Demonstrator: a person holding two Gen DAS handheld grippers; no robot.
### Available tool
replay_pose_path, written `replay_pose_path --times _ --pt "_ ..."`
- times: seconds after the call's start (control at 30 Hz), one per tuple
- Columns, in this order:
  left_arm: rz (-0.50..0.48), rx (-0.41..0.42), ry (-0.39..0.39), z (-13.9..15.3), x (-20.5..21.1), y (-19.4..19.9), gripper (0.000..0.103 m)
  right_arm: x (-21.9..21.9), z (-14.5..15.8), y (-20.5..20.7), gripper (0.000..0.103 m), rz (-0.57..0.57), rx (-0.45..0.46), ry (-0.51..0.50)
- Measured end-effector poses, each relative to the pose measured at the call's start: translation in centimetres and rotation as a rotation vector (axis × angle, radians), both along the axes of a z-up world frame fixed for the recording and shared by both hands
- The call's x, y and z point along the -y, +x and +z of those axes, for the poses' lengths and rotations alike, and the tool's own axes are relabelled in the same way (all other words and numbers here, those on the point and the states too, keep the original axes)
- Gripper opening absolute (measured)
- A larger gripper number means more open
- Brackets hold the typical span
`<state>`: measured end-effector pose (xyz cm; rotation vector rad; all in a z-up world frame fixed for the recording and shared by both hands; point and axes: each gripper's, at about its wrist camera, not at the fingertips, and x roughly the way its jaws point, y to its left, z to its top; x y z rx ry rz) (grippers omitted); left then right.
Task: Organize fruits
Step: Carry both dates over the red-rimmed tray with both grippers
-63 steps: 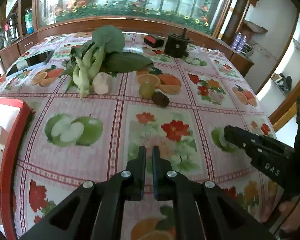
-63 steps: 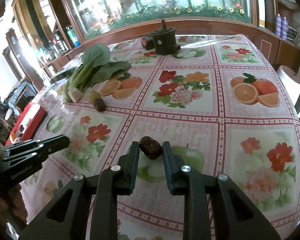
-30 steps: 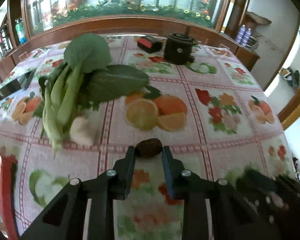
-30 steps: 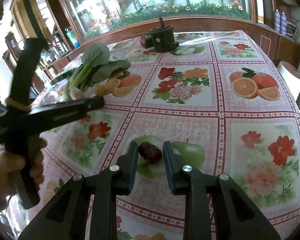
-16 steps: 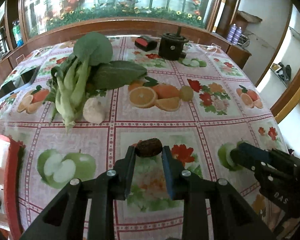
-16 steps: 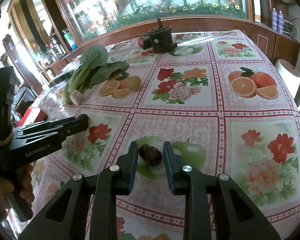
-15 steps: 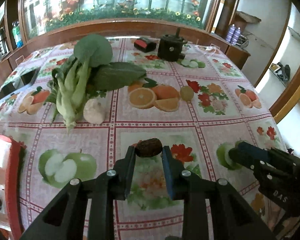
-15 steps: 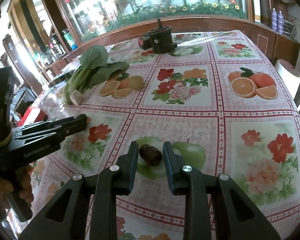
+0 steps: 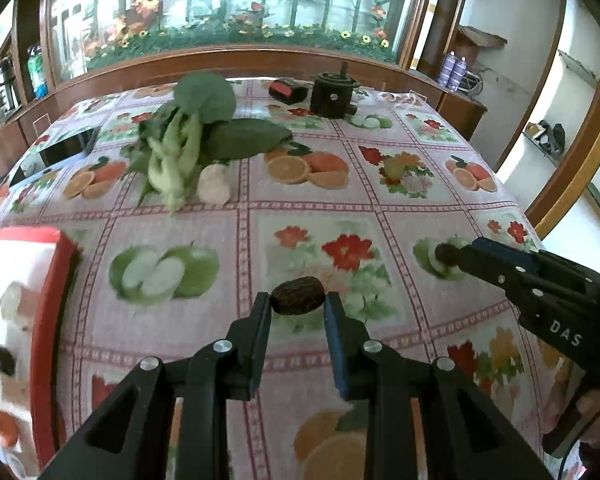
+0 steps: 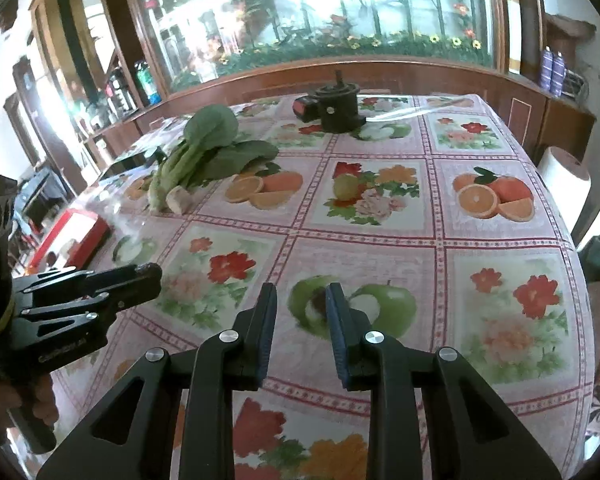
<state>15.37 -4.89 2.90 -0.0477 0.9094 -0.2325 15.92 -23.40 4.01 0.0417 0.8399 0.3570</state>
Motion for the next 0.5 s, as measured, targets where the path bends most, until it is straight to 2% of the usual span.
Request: replay_pose_path --times 0.2,0.27,0.3,0.47,0.5 --pt "-0.022 -0.006 0.002 -0.4 -1.3 -1.8 0.03 0.6 -1.1 -1.1 0.026 -0.047 -0.03 -0.003" --pt "-0.031 -0.011 -0.003 -0.7 -1.5 -2.2 0.03 0.8 -1.5 -0.5 0.033 -0.052 -0.054 0.003" --pt "-0.033 -0.012 -0.006 -0.7 -1.6 -2.3 0.03 0.8 -1.7 0.1 0.033 -0.055 -0.073 0.0" --pt "-0.057 -0.012 -0.017 -0.8 -1.6 -2.9 0.03 0.0 -2.2 1.8 0.033 -0.04 -0.057 -0.051" --pt "-0.06 -0.01 -0.018 -0.8 -1.6 -2.9 0.03 -0.3 -2.5 2.0 0.03 -0.037 -0.062 -0.068"
